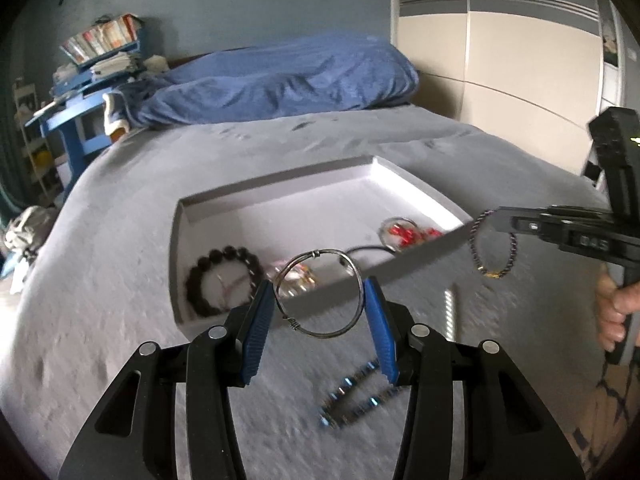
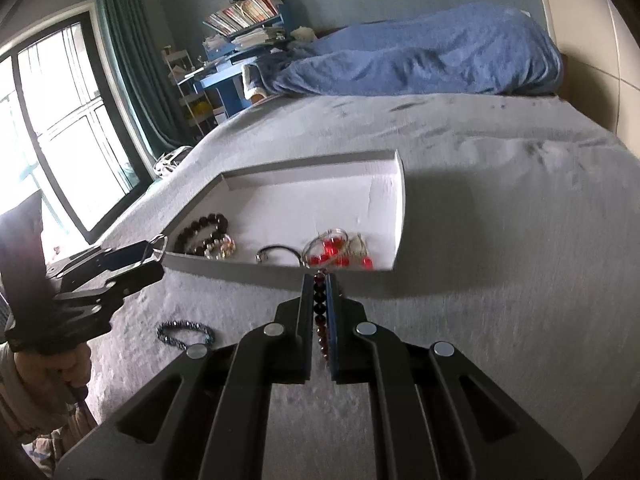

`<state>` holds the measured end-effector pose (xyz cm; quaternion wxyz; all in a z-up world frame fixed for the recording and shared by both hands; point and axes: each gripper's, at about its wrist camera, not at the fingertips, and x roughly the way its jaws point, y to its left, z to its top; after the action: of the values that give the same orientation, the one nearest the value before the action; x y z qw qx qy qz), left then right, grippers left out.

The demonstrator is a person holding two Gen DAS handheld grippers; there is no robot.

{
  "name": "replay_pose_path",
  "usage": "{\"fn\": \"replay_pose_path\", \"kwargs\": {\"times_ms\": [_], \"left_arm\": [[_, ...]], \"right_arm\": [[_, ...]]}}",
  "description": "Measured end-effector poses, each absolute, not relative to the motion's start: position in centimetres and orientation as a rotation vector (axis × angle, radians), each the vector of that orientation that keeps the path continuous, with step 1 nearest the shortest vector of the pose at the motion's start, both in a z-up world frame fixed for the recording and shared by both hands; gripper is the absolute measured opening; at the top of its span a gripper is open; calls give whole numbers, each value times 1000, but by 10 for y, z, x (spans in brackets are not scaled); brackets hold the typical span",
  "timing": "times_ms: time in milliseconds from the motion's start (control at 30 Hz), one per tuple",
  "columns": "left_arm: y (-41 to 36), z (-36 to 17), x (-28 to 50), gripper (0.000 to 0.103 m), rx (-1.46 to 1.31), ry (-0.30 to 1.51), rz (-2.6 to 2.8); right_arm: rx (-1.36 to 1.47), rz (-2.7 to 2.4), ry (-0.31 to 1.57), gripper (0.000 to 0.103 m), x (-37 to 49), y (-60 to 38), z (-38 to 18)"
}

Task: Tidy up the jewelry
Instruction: 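Carry both items into the tray and open both grippers to release them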

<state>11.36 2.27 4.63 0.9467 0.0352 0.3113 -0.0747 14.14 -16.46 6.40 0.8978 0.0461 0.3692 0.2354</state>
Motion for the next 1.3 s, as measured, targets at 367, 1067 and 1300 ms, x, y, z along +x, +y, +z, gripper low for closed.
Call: {"fn": "replay_pose_path", "kwargs": {"times_ms": [367, 1067, 1300], "left_arm": [[35, 47, 171, 47, 47, 699, -101], [33, 24, 209, 48, 29, 779, -104], [34, 11, 217, 48, 44, 811, -98]], "right_arm": [[55, 507, 729, 6, 167, -148, 89], [-11, 536, 853, 6, 237, -85, 56], [-47, 463, 900, 6, 248, -91, 36]]}}
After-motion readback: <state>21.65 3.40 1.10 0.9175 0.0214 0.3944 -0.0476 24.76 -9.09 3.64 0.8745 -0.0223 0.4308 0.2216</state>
